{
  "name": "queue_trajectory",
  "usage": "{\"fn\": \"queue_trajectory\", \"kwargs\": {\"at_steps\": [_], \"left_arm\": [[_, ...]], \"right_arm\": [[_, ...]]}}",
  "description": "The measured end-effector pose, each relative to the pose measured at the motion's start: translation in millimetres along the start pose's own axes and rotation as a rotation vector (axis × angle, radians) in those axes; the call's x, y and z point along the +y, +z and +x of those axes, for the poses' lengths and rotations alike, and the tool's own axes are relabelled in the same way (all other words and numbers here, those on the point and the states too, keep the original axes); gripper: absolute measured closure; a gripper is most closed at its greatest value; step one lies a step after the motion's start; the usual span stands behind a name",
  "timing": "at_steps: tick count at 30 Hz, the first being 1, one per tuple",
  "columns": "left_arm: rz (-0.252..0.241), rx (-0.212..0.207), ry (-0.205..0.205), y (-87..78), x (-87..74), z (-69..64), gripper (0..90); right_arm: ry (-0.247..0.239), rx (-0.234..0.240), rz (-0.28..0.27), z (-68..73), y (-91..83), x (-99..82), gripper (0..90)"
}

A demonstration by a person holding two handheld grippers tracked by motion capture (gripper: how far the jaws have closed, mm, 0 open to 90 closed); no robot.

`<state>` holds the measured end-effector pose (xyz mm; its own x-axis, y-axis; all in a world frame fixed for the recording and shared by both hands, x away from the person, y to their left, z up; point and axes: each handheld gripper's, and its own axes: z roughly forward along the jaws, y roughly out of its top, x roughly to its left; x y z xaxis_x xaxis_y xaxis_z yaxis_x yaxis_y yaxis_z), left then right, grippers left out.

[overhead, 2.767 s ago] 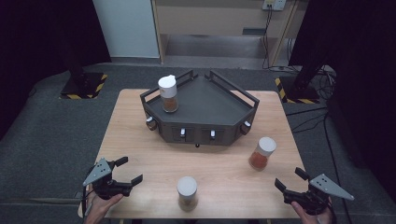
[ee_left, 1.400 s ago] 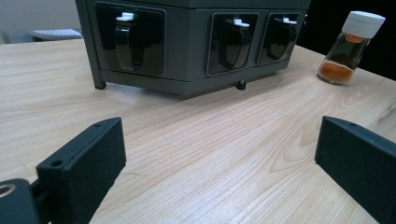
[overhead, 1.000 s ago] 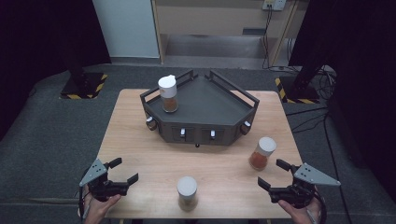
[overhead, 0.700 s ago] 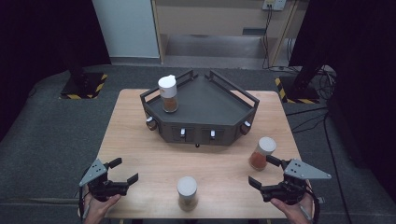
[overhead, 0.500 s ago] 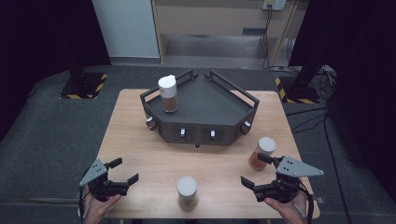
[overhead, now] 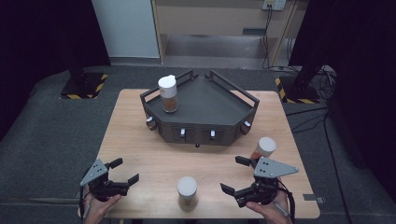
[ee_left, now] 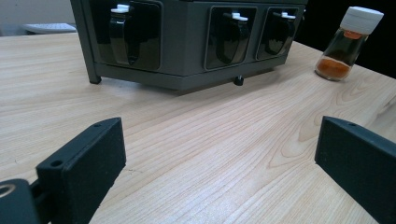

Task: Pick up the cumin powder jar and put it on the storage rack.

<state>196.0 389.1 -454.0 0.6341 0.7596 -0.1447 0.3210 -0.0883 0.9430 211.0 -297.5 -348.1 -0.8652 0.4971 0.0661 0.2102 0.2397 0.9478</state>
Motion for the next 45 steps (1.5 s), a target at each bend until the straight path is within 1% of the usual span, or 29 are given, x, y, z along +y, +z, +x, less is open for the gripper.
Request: {"fn": "queue_trajectory", "kwargs": {"at_steps": [7, 9, 10, 17, 25, 32, 36, 39, 45], "left_arm": [[0.005, -0.003, 0.002, 0.7, 0.5, 0.1, 1.1], [0.005, -0.004, 0.002, 0.7, 0.6, 0.2, 1.1], [0.004, -0.005, 0.002, 0.7, 0.5, 0.2, 1.1], [0.006, -0.006, 0.002, 0.9, 0.7, 0.4, 1.1], [0.008, -0.009, 0.000, 1.1, 0.9, 0.7, 1.2], [0.009, -0.010, 0.003, 1.3, 1.1, 0.5, 1.3], [0.008, -0.010, 0.005, 1.1, 1.2, 0.3, 1.3], [0.008, -0.010, 0.003, 1.1, 1.2, 0.4, 1.3], [0.009, -0.012, 0.006, 1.3, 1.4, 0.3, 1.3]], "right_arm": [[-0.010, 0.056, 0.020, 2.2, 19.7, 2.9, 3.4], [-0.017, 0.078, 0.026, 3.1, 28.4, 3.9, 3.6], [-0.017, 0.078, 0.026, 3.1, 28.4, 3.9, 3.6], [-0.020, 0.122, 0.050, 3.9, 50.7, 3.5, 3.8], [-0.024, 0.158, 0.069, 5.4, 73.3, -0.1, 5.1], [-0.025, 0.171, 0.087, 7.0, 89.1, -5.7, 6.1], [-0.035, 0.163, 0.097, 9.7, 97.6, -9.9, 7.4], [-0.054, 0.160, 0.111, 12.0, 103.5, -11.0, 8.5], [-0.072, 0.173, 0.125, 14.6, 111.9, -13.5, 12.4]]}}
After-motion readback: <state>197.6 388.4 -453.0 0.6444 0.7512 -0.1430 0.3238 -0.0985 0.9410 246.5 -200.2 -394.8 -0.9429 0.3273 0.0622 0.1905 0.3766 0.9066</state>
